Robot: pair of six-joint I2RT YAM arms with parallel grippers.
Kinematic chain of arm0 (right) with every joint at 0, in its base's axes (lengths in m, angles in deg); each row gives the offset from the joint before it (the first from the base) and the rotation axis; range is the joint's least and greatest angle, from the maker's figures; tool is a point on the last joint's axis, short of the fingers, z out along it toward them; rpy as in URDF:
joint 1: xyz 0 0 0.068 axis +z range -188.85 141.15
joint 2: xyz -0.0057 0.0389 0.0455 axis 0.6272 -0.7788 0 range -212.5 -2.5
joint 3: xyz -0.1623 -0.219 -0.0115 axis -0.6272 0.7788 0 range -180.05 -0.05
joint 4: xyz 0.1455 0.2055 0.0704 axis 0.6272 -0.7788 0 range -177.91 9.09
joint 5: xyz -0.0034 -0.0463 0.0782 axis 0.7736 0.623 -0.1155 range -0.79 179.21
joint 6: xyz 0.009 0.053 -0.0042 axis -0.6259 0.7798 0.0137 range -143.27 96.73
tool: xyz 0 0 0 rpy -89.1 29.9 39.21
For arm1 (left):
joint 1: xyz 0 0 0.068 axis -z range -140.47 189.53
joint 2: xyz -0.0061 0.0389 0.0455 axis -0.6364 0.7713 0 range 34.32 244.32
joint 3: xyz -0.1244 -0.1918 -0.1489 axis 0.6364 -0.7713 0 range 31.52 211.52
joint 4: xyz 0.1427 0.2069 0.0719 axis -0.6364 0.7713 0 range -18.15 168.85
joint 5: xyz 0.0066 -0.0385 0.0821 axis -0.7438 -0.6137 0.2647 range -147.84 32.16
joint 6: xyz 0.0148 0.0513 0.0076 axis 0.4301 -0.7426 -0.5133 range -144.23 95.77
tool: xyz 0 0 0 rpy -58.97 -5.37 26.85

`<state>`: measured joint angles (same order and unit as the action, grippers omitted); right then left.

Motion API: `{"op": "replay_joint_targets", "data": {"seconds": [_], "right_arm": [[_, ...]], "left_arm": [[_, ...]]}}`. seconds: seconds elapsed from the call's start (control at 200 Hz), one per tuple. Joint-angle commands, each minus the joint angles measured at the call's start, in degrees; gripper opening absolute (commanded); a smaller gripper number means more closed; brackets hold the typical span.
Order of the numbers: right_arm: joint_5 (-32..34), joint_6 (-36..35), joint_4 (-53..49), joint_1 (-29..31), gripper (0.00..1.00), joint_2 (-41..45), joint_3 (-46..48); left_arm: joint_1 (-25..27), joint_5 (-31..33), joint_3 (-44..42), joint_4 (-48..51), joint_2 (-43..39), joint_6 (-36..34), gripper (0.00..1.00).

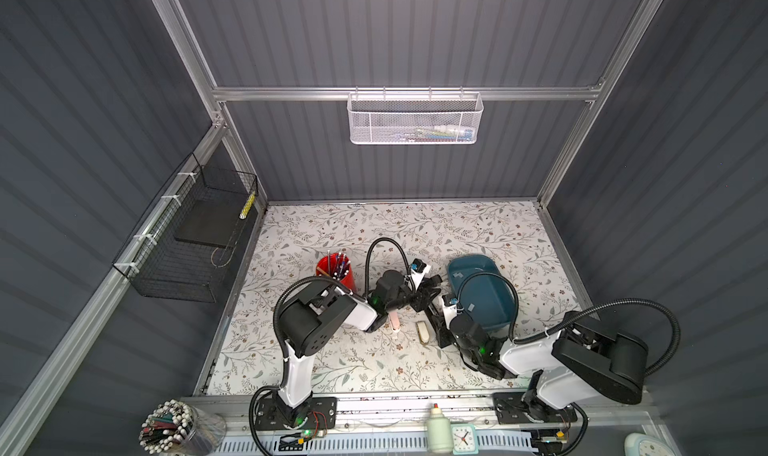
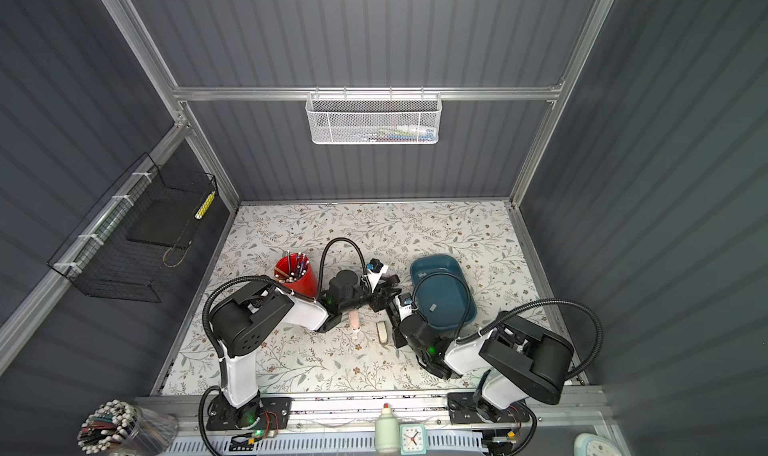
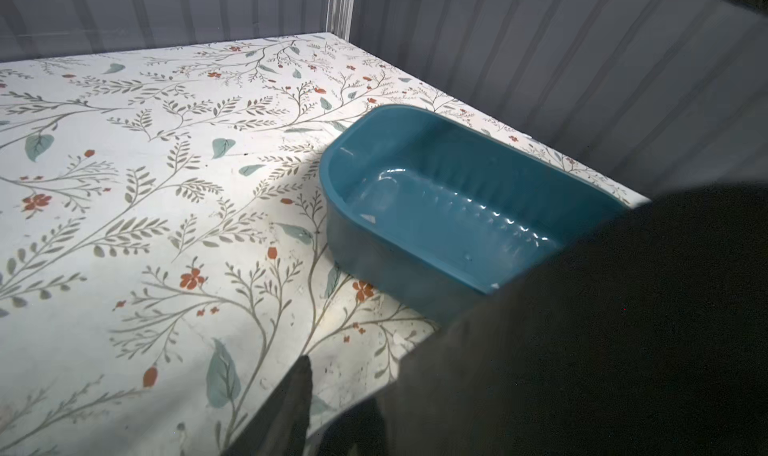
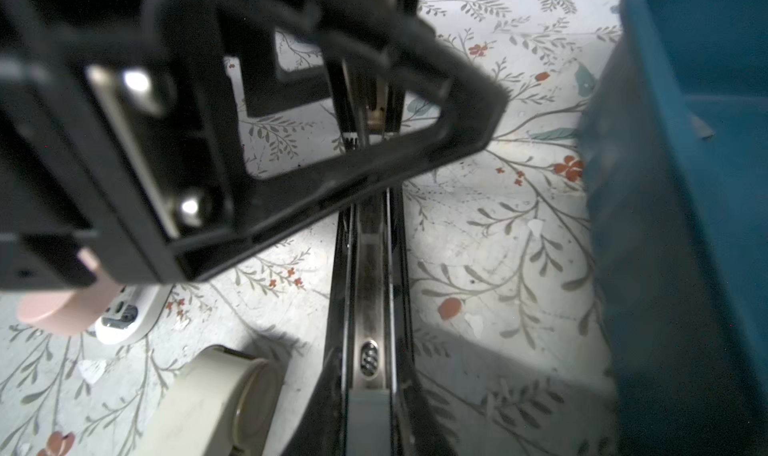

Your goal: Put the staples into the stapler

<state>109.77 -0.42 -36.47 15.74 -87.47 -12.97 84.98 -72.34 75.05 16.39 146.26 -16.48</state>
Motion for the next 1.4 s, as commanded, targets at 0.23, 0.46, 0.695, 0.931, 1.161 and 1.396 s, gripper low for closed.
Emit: {"op": "replay_joint_targets", "data": {"seconds": [0.23, 0.46, 0.695, 0.931, 1.161, 1.396], "right_arm": [[2.6, -0.4, 5.5, 0.3, 0.37, 3.3, 2.6], [2.1, -0.7, 5.9, 0.3, 0.37, 1.8, 2.1], [1.9, -0.3, 5.8, 0.3, 0.38, 2.0, 2.5], [1.9, -0.1, 4.1, 0.3, 0.43, 4.2, 3.0], [1.4, 0.2, 1.1, 0.5, 0.49, 8.3, 3.3], [1.3, 0.7, -5.1, 1.1, 0.5, 16.5, 3.5]], "left_arm": [[-0.1, 2.2, -3.7, -5.3, -1.5, -4.7, 0.6], [-0.1, -0.2, -6.0, -7.6, -2.3, -7.7, 0.71], [-0.1, -2.1, -7.4, -8.7, -3.2, -9.8, 0.82], [0.0, -6.2, -8.4, -10.5, -3.2, -11.1, 0.93], [0.0, -8.7, -9.8, -11.8, -4.2, -12.9, 1.0], [0.0, -5.7, -10.7, -12.0, -6.6, -11.9, 1.0]]}}
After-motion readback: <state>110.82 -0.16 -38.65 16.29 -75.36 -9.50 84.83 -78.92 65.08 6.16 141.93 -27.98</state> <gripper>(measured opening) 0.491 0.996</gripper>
